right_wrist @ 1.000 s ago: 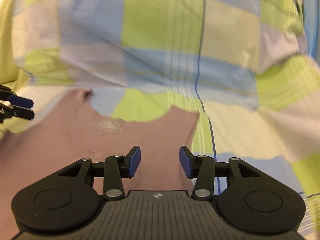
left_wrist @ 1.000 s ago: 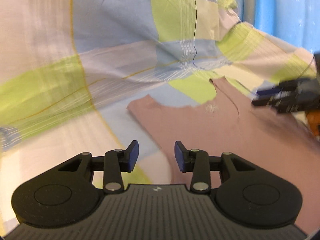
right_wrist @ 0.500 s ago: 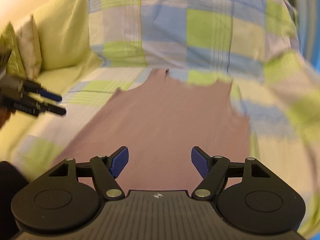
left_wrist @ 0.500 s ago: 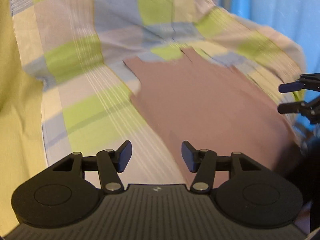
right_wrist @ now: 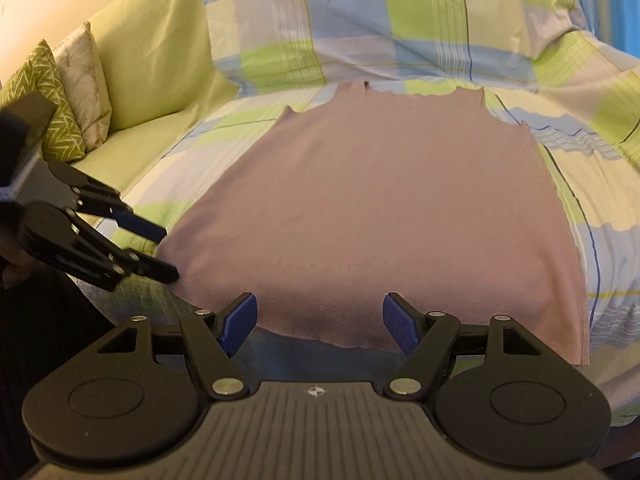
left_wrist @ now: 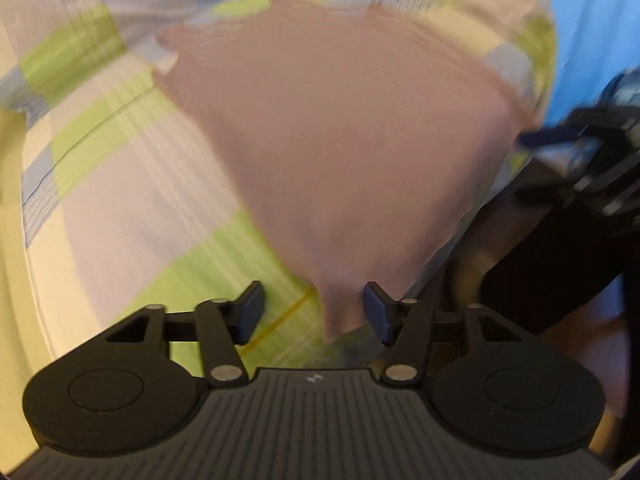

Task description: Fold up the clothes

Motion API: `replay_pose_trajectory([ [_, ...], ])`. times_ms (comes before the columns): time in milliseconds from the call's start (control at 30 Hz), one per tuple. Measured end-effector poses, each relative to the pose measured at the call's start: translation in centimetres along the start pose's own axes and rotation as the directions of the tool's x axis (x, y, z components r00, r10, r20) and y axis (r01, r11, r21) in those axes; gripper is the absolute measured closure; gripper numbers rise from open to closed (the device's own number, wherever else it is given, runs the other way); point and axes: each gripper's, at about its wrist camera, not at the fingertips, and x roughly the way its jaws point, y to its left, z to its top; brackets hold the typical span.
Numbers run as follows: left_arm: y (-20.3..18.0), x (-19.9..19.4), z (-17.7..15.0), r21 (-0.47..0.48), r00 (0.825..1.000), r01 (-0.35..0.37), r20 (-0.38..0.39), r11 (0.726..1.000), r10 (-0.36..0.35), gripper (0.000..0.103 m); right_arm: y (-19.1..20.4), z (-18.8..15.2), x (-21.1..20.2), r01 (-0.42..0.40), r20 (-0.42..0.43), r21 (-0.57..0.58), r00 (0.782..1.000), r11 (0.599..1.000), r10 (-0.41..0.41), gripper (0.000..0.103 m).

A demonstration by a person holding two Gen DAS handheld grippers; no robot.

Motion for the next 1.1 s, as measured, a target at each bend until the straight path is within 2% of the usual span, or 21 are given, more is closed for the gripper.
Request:
replay_pose_trajectory([
  [100, 1.6, -1.2, -0.3, -0.08, 0.999, -0.035, 0.008, 0.996, 0.036, 0.058, -0.6, 0.5, -0.6, 0.011, 0.039, 0.006, 0.999, 1.0, -0.012, 0.031],
  [200, 2.5, -2.1, -0.6, -0.062, 0.998, -0.053, 0.037, 0.997, 0.056, 0.06, -1.0, 0.6, -0.2, 0.019, 0.043, 0.036, 0.999, 0.999, -0.021, 0.03],
  [267, 3.0, -2.5, -0.6, -0.086, 0.997, -0.027, 0.076, 0.996, 0.034, 0.056, -0.8, 0.6, 0.3, 0.009, 0.034, 0.044, 0.999, 0.999, -0.011, 0.03],
  [400, 3.9, -1.4, 0.4, -0.179, 0.991, 0.086, 0.12, 0.98, -0.065, 0.053, 0.9, 0.1, 1.3, -0.019, 0.005, 0.008, 1.0, 1.0, 0.019, 0.03],
  [433, 4.1, -0.6, 0.7, -0.193, 0.994, 0.077, 0.087, 0.978, -0.061, 0.054, 1.4, -0.1, 1.5, -0.026, -0.003, -0.002, 1.0, 1.0, 0.026, 0.03],
  [500, 3.6, 0.1, 1.0, -0.113, 0.999, 0.013, 0.046, 0.994, -0.007, 0.054, 2.4, -0.3, 1.5, -0.03, -0.008, -0.026, 1.0, 0.999, 0.03, 0.03],
  [567, 3.4, -0.3, 1.0, -0.069, 0.999, -0.037, 0.014, 0.997, 0.038, 0.057, 3.5, -0.5, 1.3, -0.029, -0.007, -0.082, 1.0, 0.996, 0.029, 0.03],
  [633, 3.8, -1.3, 0.5, -0.042, 0.998, -0.056, 0.034, 0.998, 0.058, 0.057, 5.2, -0.7, 1.5, -0.025, -0.011, -0.189, 1.0, 0.982, 0.023, 0.031],
  [733, 4.6, -2.7, -0.2, -0.036, 0.995, -0.058, 0.08, 0.998, 0.06, 0.053, 8.7, -1.2, 2.5, -0.045, -0.03, -0.385, 0.999, 0.922, 0.036, 0.055],
  [800, 5.0, -3.5, -0.7, -0.032, 0.992, -0.065, 0.106, 0.997, 0.068, 0.051, 11.3, -1.7, 3.1, -0.056, -0.019, -0.524, 0.998, 0.85, 0.054, 0.057],
  [867, 5.0, -4.1, -1.2, -0.011, 0.988, -0.081, 0.131, 0.997, 0.082, 0.049, 13.5, -2.5, 4.3, -0.053, -0.015, -0.649, 0.998, 0.759, 0.057, 0.061],
  [967, 4.7, -5.3, -1.8, 0.026, 0.982, -0.074, 0.174, 0.997, 0.069, 0.047, 15.6, -3.7, 6.5, -0.027, -0.015, -0.763, 1.0, 0.646, 0.025, 0.064],
  [1067, 3.9, -6.0, -2.4, 0.11, 0.974, -0.095, 0.216, 0.989, 0.07, 0.045, 16.3, -4.3, 8.5, 0.044, 0.025, -0.821, 0.999, 0.57, -0.042, 0.069],
  [1100, 3.6, -6.2, -2.6, 0.145, 0.971, -0.106, 0.229, 0.984, 0.071, 0.045, 16.3, -4.2, 8.8, 0.054, 0.034, -0.826, 0.998, 0.562, -0.046, 0.07],
])
